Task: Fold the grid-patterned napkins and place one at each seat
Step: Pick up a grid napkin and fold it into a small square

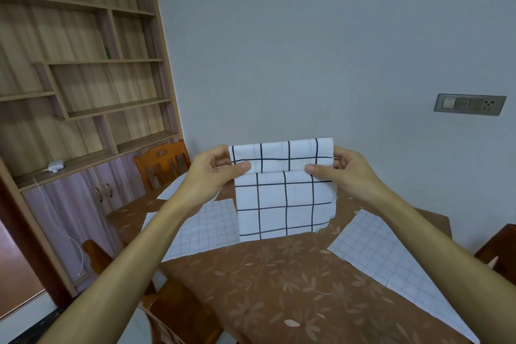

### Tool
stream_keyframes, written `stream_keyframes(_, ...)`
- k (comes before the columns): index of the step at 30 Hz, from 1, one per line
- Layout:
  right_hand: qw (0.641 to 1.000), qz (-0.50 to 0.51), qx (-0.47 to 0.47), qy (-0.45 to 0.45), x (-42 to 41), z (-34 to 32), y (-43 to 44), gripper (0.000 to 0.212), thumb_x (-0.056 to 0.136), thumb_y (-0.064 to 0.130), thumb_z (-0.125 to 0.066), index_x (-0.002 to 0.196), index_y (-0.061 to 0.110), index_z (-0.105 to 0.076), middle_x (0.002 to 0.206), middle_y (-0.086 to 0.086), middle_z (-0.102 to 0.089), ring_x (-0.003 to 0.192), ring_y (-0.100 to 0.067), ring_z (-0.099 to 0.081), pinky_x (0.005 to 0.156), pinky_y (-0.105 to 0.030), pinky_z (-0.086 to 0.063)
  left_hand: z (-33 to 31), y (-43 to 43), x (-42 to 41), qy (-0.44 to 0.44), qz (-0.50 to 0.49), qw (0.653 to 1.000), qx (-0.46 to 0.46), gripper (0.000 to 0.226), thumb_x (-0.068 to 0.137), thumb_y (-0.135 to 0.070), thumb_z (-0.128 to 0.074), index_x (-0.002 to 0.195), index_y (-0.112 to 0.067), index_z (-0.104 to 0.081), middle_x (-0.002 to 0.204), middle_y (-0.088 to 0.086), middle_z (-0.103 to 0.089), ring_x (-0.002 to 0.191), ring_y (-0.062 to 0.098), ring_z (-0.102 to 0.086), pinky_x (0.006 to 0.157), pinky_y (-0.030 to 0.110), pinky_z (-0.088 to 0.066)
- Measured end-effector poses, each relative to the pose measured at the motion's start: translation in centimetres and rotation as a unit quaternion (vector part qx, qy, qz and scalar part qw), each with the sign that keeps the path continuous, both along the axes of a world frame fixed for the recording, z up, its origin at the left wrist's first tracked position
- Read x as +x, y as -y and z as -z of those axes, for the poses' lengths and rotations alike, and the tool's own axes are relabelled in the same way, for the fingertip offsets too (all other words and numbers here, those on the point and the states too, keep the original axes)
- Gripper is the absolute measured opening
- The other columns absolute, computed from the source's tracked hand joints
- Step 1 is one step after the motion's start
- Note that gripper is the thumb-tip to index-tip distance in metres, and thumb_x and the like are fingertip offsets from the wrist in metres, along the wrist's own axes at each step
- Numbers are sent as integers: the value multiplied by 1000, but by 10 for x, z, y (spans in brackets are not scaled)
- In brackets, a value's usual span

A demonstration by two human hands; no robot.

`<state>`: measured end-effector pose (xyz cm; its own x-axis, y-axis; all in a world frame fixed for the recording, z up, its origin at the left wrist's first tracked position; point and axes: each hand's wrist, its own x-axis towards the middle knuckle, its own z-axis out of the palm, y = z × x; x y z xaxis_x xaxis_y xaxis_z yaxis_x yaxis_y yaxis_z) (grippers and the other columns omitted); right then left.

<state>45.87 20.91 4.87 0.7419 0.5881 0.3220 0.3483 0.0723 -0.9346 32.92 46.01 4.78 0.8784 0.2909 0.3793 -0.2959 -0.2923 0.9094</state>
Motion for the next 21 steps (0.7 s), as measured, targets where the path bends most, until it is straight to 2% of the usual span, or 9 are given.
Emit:
stream_keyframes(5,1000,13,22,1,-1,-3,3,20,88,5,-72,105,15,-74,87,6,-80,80,-11,-77,64,-16,-57,-1,-1,0,-8,-4,1000,-12,25,91,-4,-68,113,-13,-72,109,4,-76,101,22,-74,86,30,-61)
stream_keyframes(7,1000,16,15,12,-2,-3,5,19,90,1,-69,104,12,-75,84,8,-78,71,-3,-73,57,-11,-52,-2,-4,0,-5,-18,1000,2,21,90,-2,-68,108,-11,-75,108,5,-76,103,23,-72,89,32,-60)
stream_keyframes(10,1000,19,5,12,0,-2,8,21,93,-5,-61,104,6,-76,95,3,-76,61,3,-67,47,-7,-44,-3,-6,-1,3,-29,999,13,17,92,-1,-65,97,-10,-78,109,0,-77,106,18,-72,89,32,-59)
stream_keyframes(13,1000,17,-3,-1,3,-1,9,21,96,-4,-55,105,1,-74,100,-2,-74,53,4,-63,44,-6,-41,-6,-1,-5,-8,-49,999,14,29,100,-3,-53,92,-15,-79,92,-6,-77,96,20,-72,85,31,-61)
stream_keyframes(15,1000,21,-5,-9,2,-1,10,25,99,0,-52,99,6,-76,100,2,-76,63,0,-67,47,-9,-44,-6,1,-5,-24,-41,999,0,34,102,-4,-48,93,-13,-79,86,-4,-77,92,23,-72,91,42,-59)
stream_keyframes(18,998,22,16,-53,1,-3,9,35,98,3,-41,98,5,-76,101,0,-78,88,-18,-72,58,-17,-54,-6,5,-5,-24,-39,998,-44,29,99,-9,-53,91,-13,-81,102,5,-78,104,29,-71,99,50,-54)
stream_keyframes(19,996,13,33,-78,1,-4,9,37,97,4,-38,103,0,-74,104,-5,-77,95,-23,-71,63,-20,-57,-6,7,-5,-18,-41,998,-39,23,97,-12,-59,92,-15,-81,102,4,-78,104,26,-71,98,48,-55)
stream_keyframes(21,992,-12,67,-104,2,-2,8,42,96,17,-38,114,-4,-69,114,-13,-73,106,-27,-68,77,-27,-60,-4,9,-6,-3,-55,998,16,13,89,-14,-72,96,-22,-80,89,-7,-77,93,14,-72,87,36,-59)
